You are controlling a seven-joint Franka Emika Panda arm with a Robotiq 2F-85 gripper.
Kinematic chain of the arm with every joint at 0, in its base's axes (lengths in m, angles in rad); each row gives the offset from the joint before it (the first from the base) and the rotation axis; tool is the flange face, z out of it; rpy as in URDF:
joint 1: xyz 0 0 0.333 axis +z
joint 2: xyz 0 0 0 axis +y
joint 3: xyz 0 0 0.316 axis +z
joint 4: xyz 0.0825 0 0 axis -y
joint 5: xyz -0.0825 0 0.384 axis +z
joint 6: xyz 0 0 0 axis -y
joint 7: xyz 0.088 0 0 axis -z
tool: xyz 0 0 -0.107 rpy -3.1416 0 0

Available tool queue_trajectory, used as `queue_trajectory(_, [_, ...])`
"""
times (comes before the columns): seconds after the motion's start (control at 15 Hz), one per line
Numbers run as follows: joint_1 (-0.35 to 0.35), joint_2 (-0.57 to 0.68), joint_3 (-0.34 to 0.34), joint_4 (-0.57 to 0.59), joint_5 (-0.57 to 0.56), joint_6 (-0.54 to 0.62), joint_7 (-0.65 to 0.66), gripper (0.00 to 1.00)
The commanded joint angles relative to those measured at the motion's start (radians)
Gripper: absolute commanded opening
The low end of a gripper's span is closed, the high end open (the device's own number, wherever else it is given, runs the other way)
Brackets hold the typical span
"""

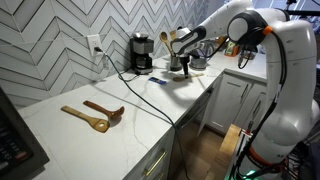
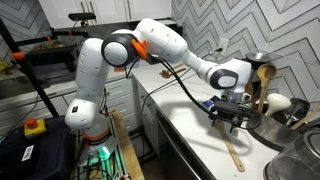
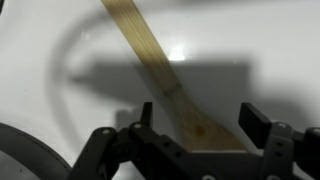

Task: Move the wooden spoon from the counter to the utensil holder

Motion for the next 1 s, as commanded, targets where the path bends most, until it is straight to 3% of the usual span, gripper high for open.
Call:
queue_trajectory(0.0, [-0.028, 0.008, 0.020, -0.027, 0.039, 0.069, -0.019, 0.58])
queue_trajectory(0.47, [-0.027, 0.007, 0.019, -0.035, 0.043, 0.065, -0.015, 0.05])
queue_trajectory(0.93, [-0.033, -0.114, -0.005, -0.065, 0.004, 0.030, -0.045, 0.07])
